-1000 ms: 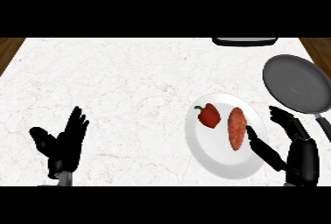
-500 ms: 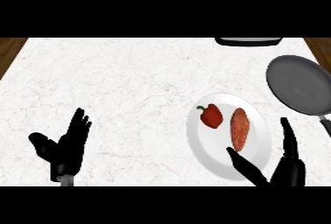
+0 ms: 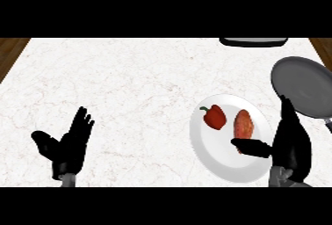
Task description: Pick the sweet potato from the plate and place it in the pan
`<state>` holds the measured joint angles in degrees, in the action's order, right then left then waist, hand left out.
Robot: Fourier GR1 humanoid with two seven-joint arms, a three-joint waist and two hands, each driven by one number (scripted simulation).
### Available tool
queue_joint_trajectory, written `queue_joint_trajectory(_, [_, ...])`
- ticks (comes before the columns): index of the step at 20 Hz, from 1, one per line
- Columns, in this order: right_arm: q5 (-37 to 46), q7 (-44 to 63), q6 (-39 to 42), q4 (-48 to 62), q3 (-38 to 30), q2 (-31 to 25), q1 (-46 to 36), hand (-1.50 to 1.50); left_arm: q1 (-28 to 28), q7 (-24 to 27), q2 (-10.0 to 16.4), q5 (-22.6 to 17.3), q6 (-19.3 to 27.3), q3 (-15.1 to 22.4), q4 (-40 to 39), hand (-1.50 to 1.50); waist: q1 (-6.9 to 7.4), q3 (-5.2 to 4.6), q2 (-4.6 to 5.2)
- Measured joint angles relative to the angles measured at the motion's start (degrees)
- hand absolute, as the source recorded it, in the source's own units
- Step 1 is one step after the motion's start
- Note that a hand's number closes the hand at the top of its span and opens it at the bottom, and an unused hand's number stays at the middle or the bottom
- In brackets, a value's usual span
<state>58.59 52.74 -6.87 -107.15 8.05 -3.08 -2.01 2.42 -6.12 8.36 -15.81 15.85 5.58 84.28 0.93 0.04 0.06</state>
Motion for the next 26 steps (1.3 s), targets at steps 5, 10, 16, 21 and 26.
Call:
queue_joint_trajectory(5, [-4.58,5.75,14.67,6.1,-3.31,-2.27,-8.72,-1.5,0.3,0.5,-0.26,0.14,-0.52,0.35,0.18,0.0,0.4,0.06,0.04])
queue_joint_trajectory(10, [-7.65,5.77,20.03,13.6,-6.82,-3.57,-16.95,-1.5,0.79,0.37,-0.54,0.49,-0.33,0.14,0.48,0.0,-0.02,0.15,-0.11])
queue_joint_trajectory(16, [-12.39,5.28,26.34,20.01,-8.98,-3.07,-19.09,-1.5,0.86,0.8,-0.76,0.68,-0.44,-0.25,-0.12,0.0,-0.43,0.24,-0.21])
queue_joint_trajectory(21, [-15.68,4.5,30.0,21.36,-10.08,-2.48,-17.58,-1.5,0.7,0.16,-0.6,0.47,-0.75,-0.93,-0.32,0.0,-0.78,0.26,-0.33])
queue_joint_trajectory(26, [-15.43,4.24,30.96,20.25,-9.93,-2.25,-16.49,-1.5,0.58,1.33,-1.49,1.15,-0.77,-1.24,-0.98,0.0,-0.86,0.33,-0.41])
